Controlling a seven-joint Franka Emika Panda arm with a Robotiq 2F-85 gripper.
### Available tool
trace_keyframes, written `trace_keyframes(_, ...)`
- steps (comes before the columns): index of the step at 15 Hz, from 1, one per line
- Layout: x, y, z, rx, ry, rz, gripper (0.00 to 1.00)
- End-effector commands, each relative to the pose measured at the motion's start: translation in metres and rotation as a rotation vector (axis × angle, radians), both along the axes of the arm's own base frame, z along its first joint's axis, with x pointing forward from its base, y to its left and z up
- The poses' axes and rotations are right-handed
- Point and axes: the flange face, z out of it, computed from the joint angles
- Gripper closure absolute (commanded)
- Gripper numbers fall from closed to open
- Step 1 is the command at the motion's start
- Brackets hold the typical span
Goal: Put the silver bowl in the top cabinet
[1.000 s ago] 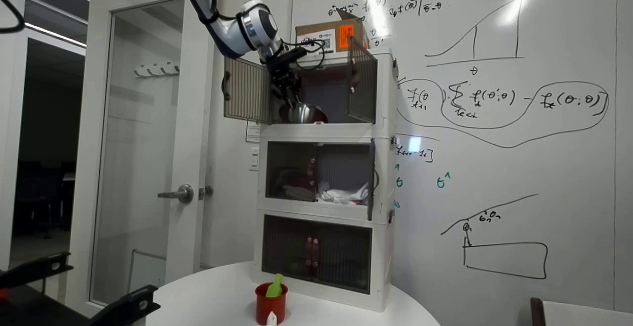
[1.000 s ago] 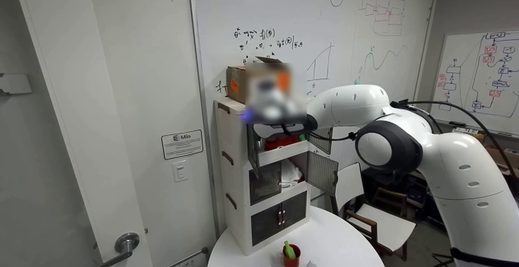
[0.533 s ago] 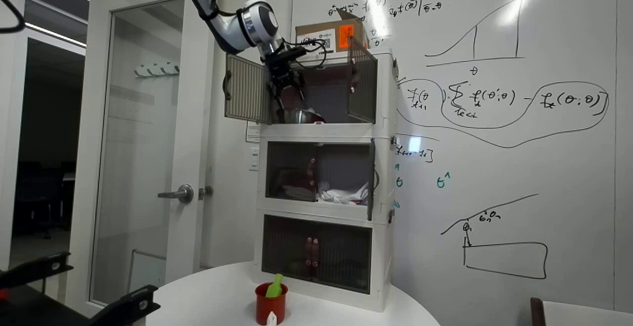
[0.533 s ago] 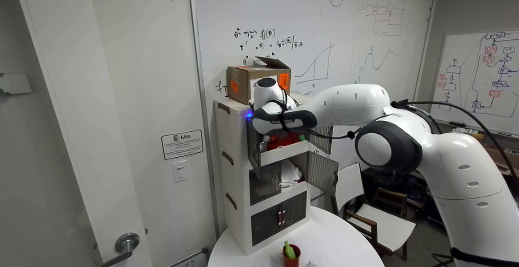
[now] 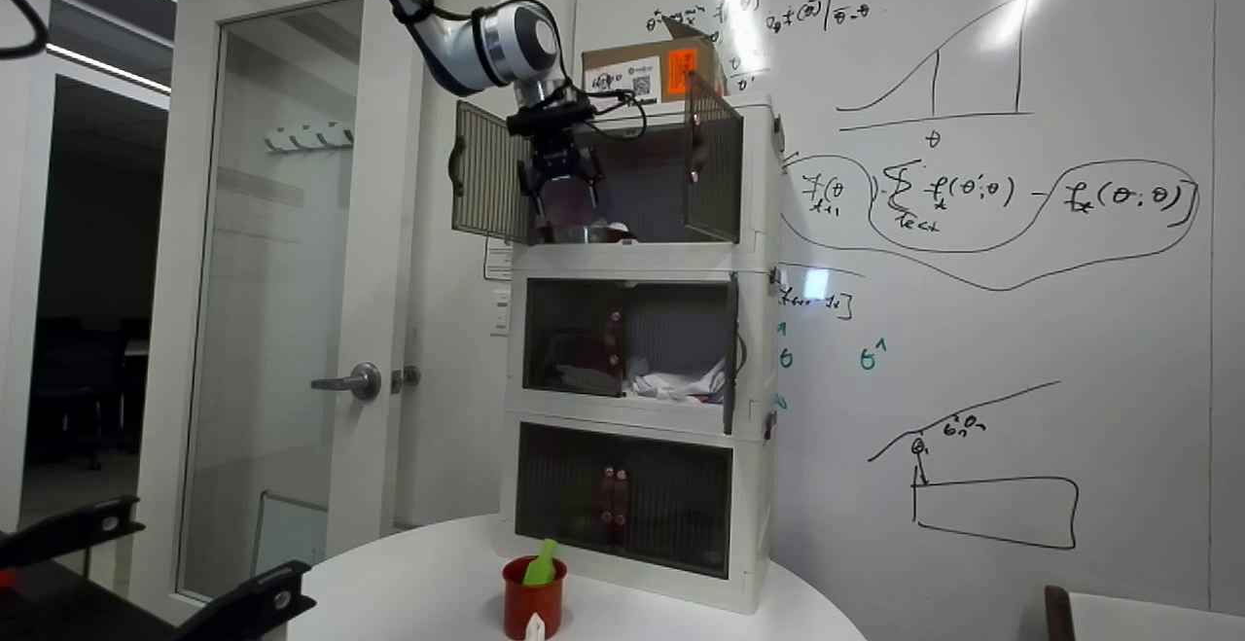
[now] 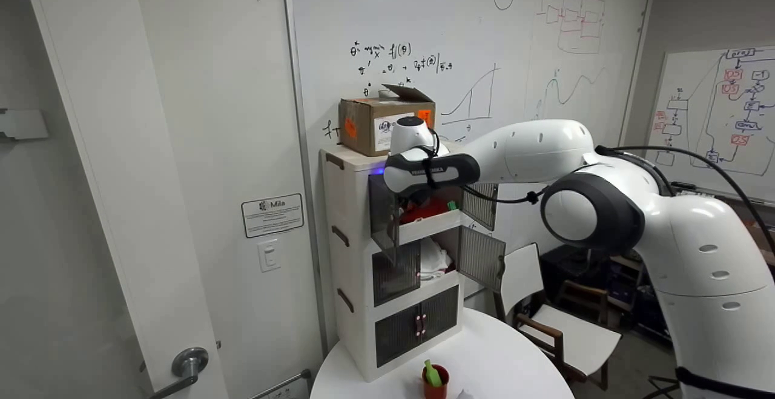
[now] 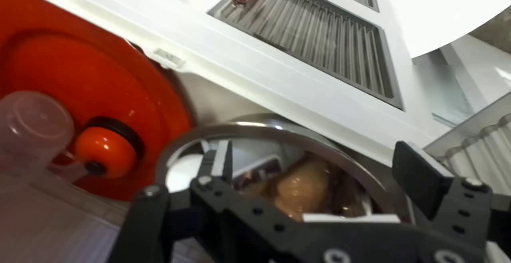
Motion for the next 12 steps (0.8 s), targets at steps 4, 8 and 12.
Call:
trace_keyframes(4,-0.057,-0.09,-0.012,0.124,-0.116,-0.33,0.0)
trace_keyframes(8,-0.105,-0.132,-0.019,0.209,-0.14,-0.527,0.0)
trace_keyframes(12,-0.16,-0.147,-0.025,0.3,-0.142,-0.59,0.0)
